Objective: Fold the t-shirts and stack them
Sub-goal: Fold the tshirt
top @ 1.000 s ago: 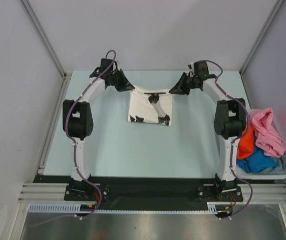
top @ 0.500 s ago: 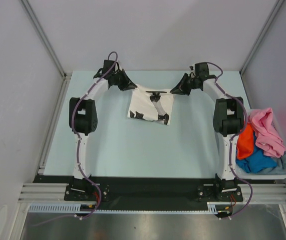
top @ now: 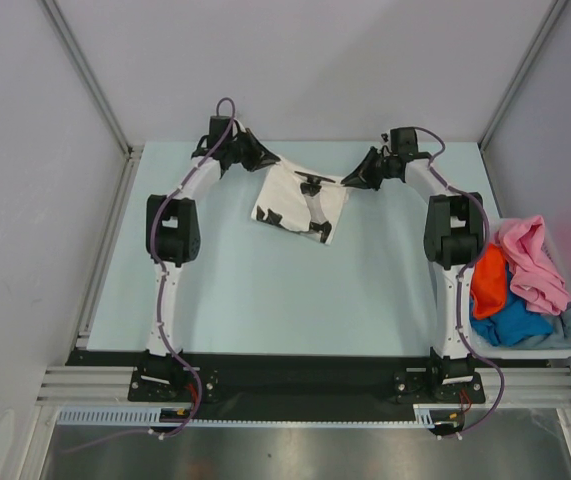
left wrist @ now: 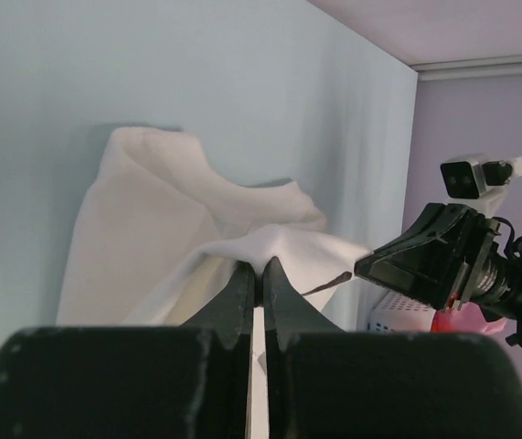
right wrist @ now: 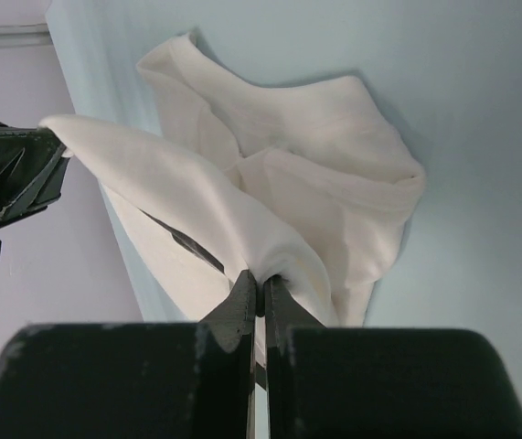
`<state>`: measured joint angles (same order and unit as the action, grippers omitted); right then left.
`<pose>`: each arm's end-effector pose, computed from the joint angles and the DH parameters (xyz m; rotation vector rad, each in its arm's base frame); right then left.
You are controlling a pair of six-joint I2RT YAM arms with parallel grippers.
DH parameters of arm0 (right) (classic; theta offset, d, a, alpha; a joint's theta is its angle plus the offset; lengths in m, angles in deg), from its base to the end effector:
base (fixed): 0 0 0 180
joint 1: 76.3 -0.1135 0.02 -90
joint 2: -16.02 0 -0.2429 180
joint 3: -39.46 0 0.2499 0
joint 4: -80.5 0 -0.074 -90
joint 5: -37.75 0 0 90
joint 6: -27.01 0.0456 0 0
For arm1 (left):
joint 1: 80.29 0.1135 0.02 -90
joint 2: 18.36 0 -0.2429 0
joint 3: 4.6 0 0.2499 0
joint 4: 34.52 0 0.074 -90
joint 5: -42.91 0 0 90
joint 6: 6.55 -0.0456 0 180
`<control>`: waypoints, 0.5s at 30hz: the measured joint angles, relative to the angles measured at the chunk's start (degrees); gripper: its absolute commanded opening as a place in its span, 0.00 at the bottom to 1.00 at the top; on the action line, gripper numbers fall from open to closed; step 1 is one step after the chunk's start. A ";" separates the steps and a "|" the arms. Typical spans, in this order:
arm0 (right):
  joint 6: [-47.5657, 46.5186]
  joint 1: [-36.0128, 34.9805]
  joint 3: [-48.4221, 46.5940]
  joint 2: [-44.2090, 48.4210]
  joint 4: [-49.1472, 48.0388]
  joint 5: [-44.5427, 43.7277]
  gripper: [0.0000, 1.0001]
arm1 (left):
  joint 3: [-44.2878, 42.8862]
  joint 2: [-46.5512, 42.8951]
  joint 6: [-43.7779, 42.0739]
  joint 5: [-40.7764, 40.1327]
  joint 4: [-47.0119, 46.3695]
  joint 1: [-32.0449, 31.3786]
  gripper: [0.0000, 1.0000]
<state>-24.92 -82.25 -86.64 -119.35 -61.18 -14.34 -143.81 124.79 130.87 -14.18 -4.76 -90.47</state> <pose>0.5080 0.0811 0.1627 0.3655 2.4546 1.1410 0.5439 -0.1228 0.1797 -0.3851 2.2674 -1.1735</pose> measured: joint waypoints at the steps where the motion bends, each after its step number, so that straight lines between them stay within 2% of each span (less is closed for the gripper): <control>1: 0.15 0.07 0.00 -0.07 -0.07 -0.02 0.00 | -0.13 0.46 0.57 0.42 -1.07 0.00 0.02; 15: 1.40 0.90 0.00 -0.13 -1.77 -2.25 0.00 | -7.41 9.55 7.15 2.34 -11.47 -1.38 0.00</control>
<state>-23.52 -81.36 -86.64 -119.48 -62.95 -16.59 -151.22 134.35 138.02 -11.84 -16.24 -91.84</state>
